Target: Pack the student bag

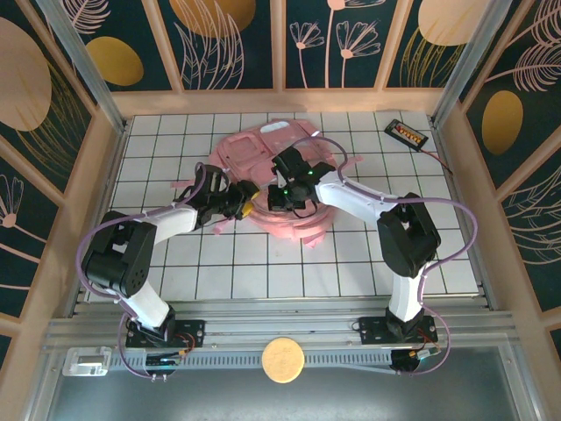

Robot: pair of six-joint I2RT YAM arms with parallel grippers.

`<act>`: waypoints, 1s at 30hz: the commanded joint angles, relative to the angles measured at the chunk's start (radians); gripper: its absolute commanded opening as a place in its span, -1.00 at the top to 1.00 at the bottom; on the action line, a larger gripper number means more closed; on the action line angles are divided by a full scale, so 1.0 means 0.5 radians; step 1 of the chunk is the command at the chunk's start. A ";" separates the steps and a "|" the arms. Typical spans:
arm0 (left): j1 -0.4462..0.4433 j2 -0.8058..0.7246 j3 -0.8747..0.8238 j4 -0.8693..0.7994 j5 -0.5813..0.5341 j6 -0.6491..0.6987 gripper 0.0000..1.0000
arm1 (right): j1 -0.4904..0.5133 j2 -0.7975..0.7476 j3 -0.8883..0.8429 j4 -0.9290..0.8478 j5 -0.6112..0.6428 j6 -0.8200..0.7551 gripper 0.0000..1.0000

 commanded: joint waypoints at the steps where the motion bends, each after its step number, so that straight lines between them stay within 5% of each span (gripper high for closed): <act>1: -0.028 -0.040 -0.086 0.090 -0.037 -0.030 -0.12 | -0.022 -0.012 0.046 0.000 -0.052 -0.015 1.00; 7: -0.028 -0.127 -0.359 0.489 -0.025 -0.223 0.00 | -0.040 -0.027 0.015 0.029 -0.083 0.026 1.00; 23: -0.028 0.088 -0.034 0.423 -0.017 -0.128 0.13 | 0.006 -0.033 0.015 0.044 -0.112 0.074 1.00; 27: -0.028 0.167 -0.015 0.410 -0.013 -0.118 0.37 | 0.020 -0.016 0.032 0.045 -0.118 0.079 1.00; 30: -0.029 0.168 -0.031 0.406 -0.016 -0.108 0.98 | 0.030 -0.007 0.051 0.023 -0.105 0.074 1.00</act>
